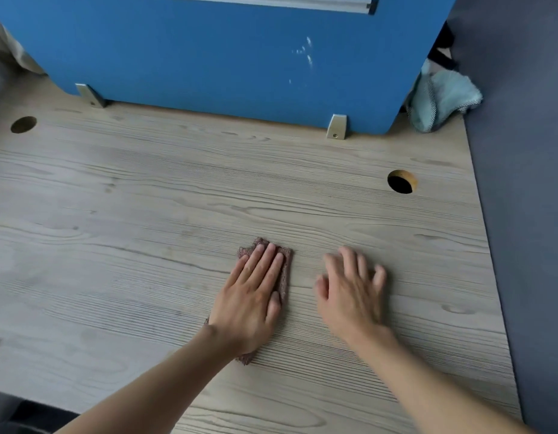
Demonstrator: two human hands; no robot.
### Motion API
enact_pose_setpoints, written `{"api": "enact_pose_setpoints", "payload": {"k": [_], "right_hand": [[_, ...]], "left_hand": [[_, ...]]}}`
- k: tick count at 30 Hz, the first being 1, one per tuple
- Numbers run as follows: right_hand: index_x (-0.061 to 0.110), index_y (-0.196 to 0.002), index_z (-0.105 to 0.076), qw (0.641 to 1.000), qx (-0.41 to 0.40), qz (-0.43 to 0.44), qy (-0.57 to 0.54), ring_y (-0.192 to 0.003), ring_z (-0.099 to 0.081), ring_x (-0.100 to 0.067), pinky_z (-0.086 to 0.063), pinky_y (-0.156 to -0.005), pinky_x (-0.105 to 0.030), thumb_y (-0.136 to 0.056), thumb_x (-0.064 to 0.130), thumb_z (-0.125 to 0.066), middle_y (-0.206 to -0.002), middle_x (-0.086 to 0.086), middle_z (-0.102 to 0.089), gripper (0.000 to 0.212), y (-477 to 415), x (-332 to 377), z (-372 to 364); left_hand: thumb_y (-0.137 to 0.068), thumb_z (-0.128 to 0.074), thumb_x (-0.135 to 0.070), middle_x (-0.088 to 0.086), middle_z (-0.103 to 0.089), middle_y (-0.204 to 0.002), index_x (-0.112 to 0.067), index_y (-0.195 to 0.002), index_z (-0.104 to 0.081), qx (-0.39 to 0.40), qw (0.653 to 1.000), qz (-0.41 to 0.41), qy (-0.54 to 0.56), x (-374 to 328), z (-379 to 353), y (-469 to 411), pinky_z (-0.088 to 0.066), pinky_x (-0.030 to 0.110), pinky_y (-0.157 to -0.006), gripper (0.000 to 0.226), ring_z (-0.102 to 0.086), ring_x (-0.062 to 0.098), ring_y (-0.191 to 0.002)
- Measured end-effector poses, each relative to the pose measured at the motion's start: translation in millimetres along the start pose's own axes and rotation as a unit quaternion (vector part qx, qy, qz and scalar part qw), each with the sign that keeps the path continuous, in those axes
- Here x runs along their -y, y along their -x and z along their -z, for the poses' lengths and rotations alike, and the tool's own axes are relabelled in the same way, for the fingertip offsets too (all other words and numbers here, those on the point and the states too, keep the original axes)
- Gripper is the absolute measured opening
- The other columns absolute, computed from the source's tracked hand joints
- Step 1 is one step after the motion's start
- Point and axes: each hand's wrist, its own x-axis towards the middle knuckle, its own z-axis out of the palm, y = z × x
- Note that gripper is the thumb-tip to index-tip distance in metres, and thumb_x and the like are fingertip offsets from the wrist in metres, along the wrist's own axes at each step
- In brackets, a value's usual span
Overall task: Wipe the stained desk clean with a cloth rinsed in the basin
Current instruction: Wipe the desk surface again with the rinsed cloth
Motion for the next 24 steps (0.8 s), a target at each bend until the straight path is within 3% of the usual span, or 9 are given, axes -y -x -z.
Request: {"api": "enact_pose_setpoints", "payload": {"k": [3, 6, 11, 13, 16, 19, 24], "right_hand": [[0.022, -0.149, -0.043, 1.000, 0.006, -0.012, 0.006, -0.147, -0.030, -0.028, -0.019, -0.116, -0.058, -0.094, 0.047, -0.023, -0.158, -0.012, -0.036, 0.063, -28, -4, -4], [0.022, -0.152, -0.039, 1.000, 0.004, -0.007, 0.014, -0.151, -0.022, -0.029, -0.011, -0.119, -0.062, -0.096, 0.046, -0.022, -0.162, -0.014, -0.028, 0.064, -29, -3, -16], [0.023, -0.149, -0.044, 1.000, 0.001, -0.007, 0.014, -0.150, -0.024, -0.029, -0.013, -0.118, -0.061, -0.094, 0.045, -0.031, -0.161, -0.014, -0.031, 0.062, -30, -3, -13], [0.023, -0.150, -0.043, 1.000, 0.003, -0.004, 0.012, -0.151, -0.023, -0.029, -0.013, -0.118, -0.061, -0.093, 0.045, -0.030, -0.161, -0.013, -0.030, 0.062, -28, -3, -13], [0.023, -0.151, -0.043, 1.000, 0.000, -0.003, 0.008, -0.151, -0.022, -0.029, -0.013, -0.118, -0.061, -0.094, 0.045, -0.028, -0.162, -0.014, -0.029, 0.063, -29, -1, -10], [0.022, -0.150, -0.043, 1.000, 0.007, -0.012, 0.007, -0.151, -0.023, -0.030, -0.013, -0.118, -0.062, -0.093, 0.045, -0.029, -0.161, -0.014, -0.030, 0.063, -29, -1, -11], [0.023, -0.128, -0.059, 1.000, 0.000, -0.020, -0.004, -0.132, -0.044, -0.030, -0.028, -0.103, -0.055, -0.083, 0.043, -0.034, -0.142, -0.011, -0.051, 0.055, -50, -1, 1]], "left_hand": [[-0.094, -0.030, -0.037, 0.007, -0.017, -0.165, -0.012, -0.157, -0.026, -0.017, 0.997, 0.073, 0.019, 4, 1, -9, -0.017, 0.043, -0.123, 0.068, -0.008, 0.020, -0.154], [-0.092, -0.027, -0.037, 0.006, -0.011, -0.166, -0.012, -0.158, -0.019, -0.011, 0.994, 0.111, 0.020, -11, 1, -16, -0.013, 0.045, -0.123, 0.071, -0.001, 0.022, -0.154], [-0.094, -0.028, -0.039, 0.001, -0.011, -0.166, -0.018, -0.159, -0.019, 0.013, 1.000, -0.017, 0.014, -31, -1, -31, -0.013, 0.043, -0.124, 0.069, 0.000, 0.017, -0.154], [-0.095, -0.031, -0.037, 0.003, -0.015, -0.166, -0.015, -0.158, -0.024, 0.005, 1.000, -0.029, 0.007, -13, -1, -33, -0.016, 0.042, -0.123, 0.067, -0.004, 0.017, -0.154], [-0.094, -0.029, -0.036, 0.007, -0.015, -0.165, -0.012, -0.157, -0.025, -0.020, 0.998, 0.056, 0.012, 6, 2, -40, -0.015, 0.043, -0.123, 0.067, -0.007, 0.020, -0.154], [-0.094, -0.022, -0.037, 0.005, -0.006, -0.166, -0.013, -0.159, -0.015, -0.007, 0.995, 0.101, 0.016, -17, 1, -49, -0.008, 0.044, -0.124, 0.070, 0.003, 0.021, -0.154], [-0.096, -0.025, -0.039, 0.001, -0.009, -0.166, -0.016, -0.159, -0.017, 0.016, 0.999, -0.040, 0.006, -2, 1, -53, -0.012, 0.043, -0.124, 0.067, 0.001, 0.018, -0.154]]}}
